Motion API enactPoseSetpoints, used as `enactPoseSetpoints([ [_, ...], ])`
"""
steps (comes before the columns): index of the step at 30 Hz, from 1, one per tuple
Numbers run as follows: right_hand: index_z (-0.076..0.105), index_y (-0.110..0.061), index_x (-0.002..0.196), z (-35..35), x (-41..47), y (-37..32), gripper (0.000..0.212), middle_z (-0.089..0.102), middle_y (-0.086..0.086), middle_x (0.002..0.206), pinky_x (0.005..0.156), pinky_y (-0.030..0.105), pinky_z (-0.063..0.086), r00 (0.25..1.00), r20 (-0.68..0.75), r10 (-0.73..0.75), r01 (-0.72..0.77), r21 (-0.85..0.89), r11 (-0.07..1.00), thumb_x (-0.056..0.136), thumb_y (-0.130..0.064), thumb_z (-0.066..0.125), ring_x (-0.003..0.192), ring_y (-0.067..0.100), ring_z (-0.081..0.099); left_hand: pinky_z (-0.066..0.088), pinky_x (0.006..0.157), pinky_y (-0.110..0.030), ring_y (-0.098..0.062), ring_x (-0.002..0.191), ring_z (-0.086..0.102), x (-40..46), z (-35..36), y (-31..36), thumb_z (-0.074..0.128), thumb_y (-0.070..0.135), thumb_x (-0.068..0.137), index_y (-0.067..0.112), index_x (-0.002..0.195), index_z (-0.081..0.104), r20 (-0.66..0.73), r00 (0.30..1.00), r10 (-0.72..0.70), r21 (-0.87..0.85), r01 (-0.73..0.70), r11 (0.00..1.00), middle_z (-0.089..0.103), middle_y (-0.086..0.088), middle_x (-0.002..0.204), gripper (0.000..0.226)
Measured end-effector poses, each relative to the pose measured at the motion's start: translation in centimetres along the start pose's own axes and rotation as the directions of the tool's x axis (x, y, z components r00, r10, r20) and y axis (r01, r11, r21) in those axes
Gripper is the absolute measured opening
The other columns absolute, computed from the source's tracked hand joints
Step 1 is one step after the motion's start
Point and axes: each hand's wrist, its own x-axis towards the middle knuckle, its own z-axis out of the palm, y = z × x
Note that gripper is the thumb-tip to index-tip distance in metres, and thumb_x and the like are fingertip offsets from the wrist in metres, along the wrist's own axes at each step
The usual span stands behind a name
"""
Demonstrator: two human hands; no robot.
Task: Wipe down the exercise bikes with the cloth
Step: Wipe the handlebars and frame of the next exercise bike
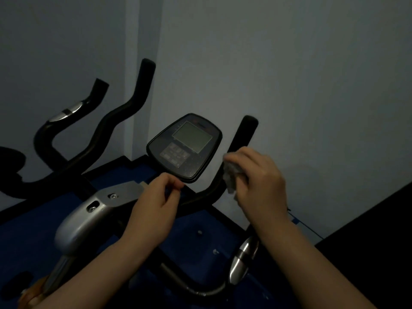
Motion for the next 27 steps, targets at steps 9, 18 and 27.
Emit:
enactPoseSetpoints([
  [9,0.069,-0.015,0.103,1.8,1.0,0.3,0.035,0.061,0.004,0.112,0.06,0.032,0.053,0.997,0.043,-0.059,0.063,-0.108,0.992,0.074,0.005,0.071,0.092,0.024,0.056,0.039,0.062,-0.024,-0.003,0.067,0.053,-0.1,0.3,-0.2,0.052,0.019,0.092,0.035,0.086,0.056,-0.014,1.0,0.011,0.103,-0.01,0.995,0.06,0.013,0.084,0.017],
  [18,0.067,-0.019,0.102,2.2,-0.7,-1.7,0.034,0.054,-0.006,0.109,0.08,0.028,0.051,0.983,0.038,0.179,-0.182,0.124,0.975,0.08,0.007,0.061,0.098,0.014,0.053,0.037,0.062,-0.022,-0.006,0.069,0.053,0.0,0.1,-0.2,0.051,0.021,0.092,0.036,0.087,0.054,0.015,0.999,0.036,0.15,-0.038,0.988,0.059,0.009,0.086,0.016],
  [27,0.061,-0.017,0.109,0.8,4.9,-1.3,0.018,0.048,-0.002,0.115,0.079,-0.005,0.035,0.732,-0.282,0.621,-0.405,0.553,0.729,0.093,-0.012,0.055,0.093,-0.011,0.049,0.045,0.068,-0.031,-0.008,0.073,0.054,2.4,1.9,2.1,0.052,0.032,0.092,0.037,0.091,0.053,0.141,0.979,0.147,0.197,-0.174,0.965,0.058,0.017,0.088,0.006],
])
